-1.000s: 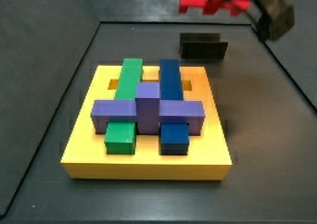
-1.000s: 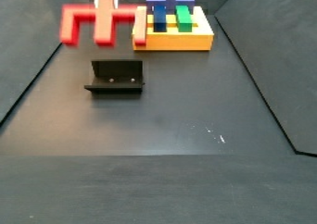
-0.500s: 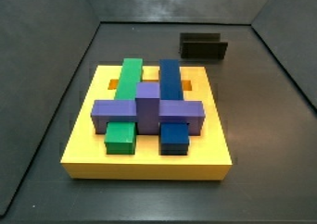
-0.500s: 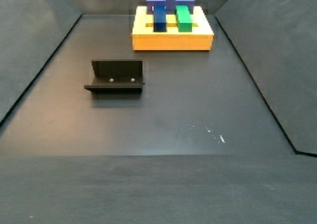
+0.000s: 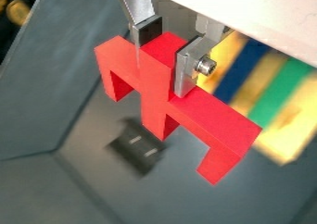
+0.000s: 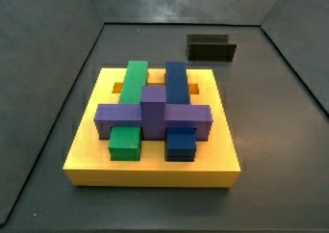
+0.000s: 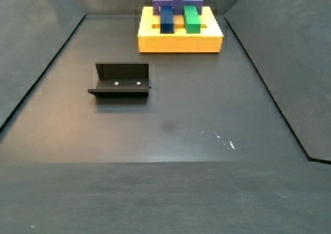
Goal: Pick up the red object. Move up. Place the red object on the fixture. Regrasp the red object. Move to above the board. Insert the red object.
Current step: Move to above the board, then insert the red object.
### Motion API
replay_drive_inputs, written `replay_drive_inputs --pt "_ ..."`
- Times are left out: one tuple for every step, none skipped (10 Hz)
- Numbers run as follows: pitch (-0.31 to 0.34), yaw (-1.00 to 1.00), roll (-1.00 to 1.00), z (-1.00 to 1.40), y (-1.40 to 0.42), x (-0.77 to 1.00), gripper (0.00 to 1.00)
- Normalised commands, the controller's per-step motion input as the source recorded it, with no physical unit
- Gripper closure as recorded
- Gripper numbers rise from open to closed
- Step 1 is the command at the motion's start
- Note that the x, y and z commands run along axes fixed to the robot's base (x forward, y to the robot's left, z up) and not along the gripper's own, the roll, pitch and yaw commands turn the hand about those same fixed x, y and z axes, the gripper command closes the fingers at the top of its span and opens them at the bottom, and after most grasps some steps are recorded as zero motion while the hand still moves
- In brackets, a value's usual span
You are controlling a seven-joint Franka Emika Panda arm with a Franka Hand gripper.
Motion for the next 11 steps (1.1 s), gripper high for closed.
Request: replay_drive_inputs --pt "0.054 0.06 -1.00 0.12 -0.77 -0.64 1.00" --pt "0.048 0.07 -1.00 0.06 -0.40 -0.36 1.00" --pt "0.041 0.06 -1.00 0.04 -0.22 -0.22 1.00" --pt "0.020 0.06 -1.00 0.03 -0.09 -0.14 1.00" --pt "0.001 0.06 -1.00 0.00 -0.03 -0.10 1.00" --pt "-0.016 0.05 -0.98 0.01 0.02 -0.07 1.00" --pt "-0.030 0.03 -0.73 0.00 0.02 -0.06 1.00" --pt "-0.035 0.02 -0.50 -0.01 0.02 -0.05 1.00" --pt "-0.030 0.01 -0.28 0.00 0.01 -0.03 1.00" --pt "0.000 0.00 0.00 -0.02 0.00 0.00 1.00" --pt "0.000 0.00 0.00 -0.17 0.08 0.00 1.00"
